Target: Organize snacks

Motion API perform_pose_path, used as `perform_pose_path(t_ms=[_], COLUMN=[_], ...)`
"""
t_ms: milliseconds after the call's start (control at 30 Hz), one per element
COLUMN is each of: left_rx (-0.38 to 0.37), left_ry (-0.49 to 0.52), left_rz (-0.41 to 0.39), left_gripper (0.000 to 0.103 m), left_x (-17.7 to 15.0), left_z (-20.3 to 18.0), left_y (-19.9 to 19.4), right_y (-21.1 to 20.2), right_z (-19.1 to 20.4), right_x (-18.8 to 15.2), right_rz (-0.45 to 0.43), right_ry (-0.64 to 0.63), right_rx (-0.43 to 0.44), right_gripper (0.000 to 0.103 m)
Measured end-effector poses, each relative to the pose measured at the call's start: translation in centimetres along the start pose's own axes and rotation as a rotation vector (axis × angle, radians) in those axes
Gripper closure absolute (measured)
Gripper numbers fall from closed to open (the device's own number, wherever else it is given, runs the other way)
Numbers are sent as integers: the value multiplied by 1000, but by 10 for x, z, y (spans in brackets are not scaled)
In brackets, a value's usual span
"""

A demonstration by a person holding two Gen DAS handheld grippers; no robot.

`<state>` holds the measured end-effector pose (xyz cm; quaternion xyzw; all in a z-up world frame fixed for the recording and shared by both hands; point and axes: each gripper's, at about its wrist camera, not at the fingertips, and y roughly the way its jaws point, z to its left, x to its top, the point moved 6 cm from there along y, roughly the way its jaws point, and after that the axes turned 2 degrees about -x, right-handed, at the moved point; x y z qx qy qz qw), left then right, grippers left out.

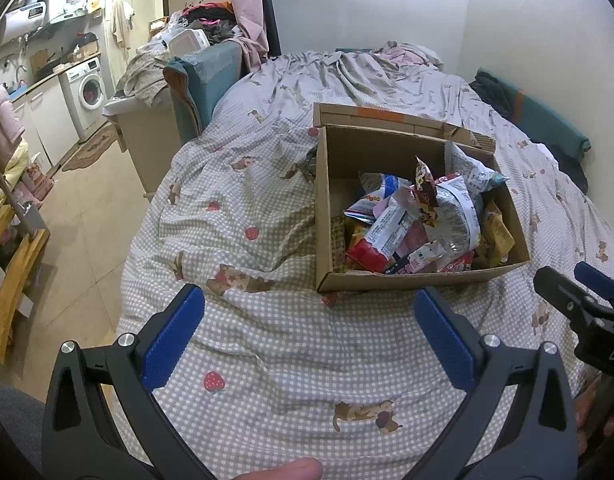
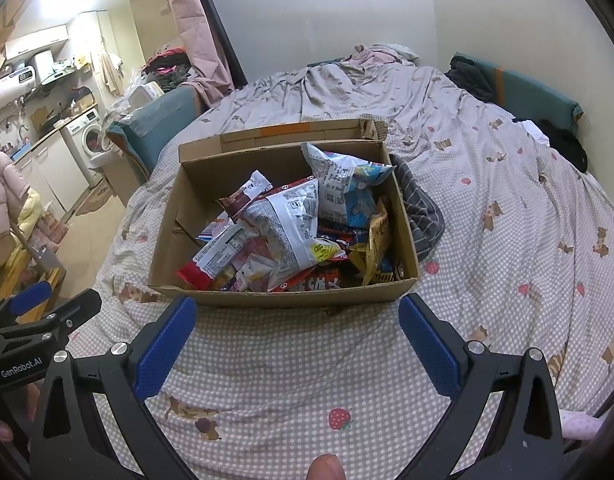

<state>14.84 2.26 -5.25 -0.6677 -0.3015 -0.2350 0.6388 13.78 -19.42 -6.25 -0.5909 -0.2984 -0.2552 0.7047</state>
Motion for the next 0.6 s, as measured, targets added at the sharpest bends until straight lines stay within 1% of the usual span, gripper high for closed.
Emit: perform_pose_path(t_ms=[433, 600], left_rx=[-8, -12], left_ry=[-1, -4], left_rz=[11, 0], left_gripper=[0, 0], left_x=[0, 1], left_z=[-1, -2], left_y=[1, 1], right_y=[2, 1], right_z=[-2, -3], right_x=[-1, -1], right_rz=[6, 6], right_ry=[11, 10], right_rx=[0, -2], right_gripper=[0, 0])
